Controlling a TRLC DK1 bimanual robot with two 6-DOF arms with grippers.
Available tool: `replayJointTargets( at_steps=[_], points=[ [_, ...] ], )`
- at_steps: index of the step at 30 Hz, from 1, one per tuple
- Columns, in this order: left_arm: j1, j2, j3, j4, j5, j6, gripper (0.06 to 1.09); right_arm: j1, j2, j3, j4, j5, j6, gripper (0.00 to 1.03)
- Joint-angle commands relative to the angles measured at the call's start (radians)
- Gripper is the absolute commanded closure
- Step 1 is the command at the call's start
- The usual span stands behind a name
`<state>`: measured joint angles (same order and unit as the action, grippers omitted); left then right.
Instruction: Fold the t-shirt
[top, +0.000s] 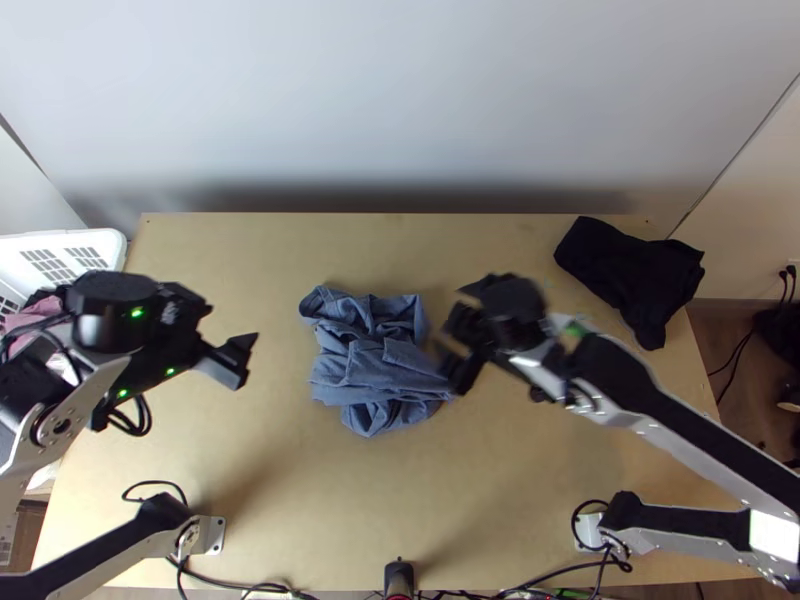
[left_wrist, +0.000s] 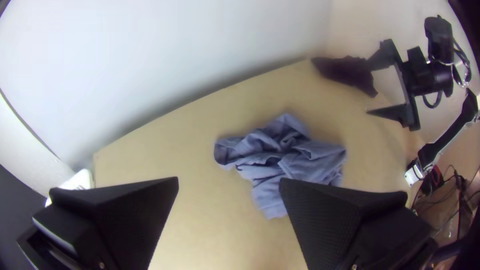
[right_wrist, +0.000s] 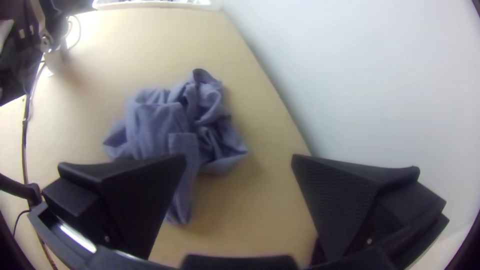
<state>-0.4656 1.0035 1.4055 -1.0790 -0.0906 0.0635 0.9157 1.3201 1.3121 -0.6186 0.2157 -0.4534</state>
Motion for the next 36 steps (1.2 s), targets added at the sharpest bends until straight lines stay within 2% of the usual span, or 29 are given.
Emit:
replayJointTargets(
  at_steps=[1,9,19,28,36],
  points=[
    [0.102,-0.111,-0.122,0.028,0.022,-0.024,0.11,0.144,0.182,0.07,0.019,-0.019,0.009,0.05],
    [0.173,-0.22,-0.221,0.031,0.042,-0.03,0.11,0.16,0.416,0.288,0.016,-0.105,0.05,0.05],
    [0.186,-0.304,-0.319,0.034,0.043,-0.028,0.11,0.175,0.602,0.366,-0.003,-0.216,0.17,0.05],
    [0.18,-0.325,-0.335,0.034,0.043,-0.021,0.11,0.126,0.682,0.398,-0.001,-0.219,0.176,0.05],
    [0.17,-0.329,-0.346,0.037,0.043,-0.013,0.11,0.045,0.662,0.371,-0.001,-0.219,0.173,0.05]
  ],
)
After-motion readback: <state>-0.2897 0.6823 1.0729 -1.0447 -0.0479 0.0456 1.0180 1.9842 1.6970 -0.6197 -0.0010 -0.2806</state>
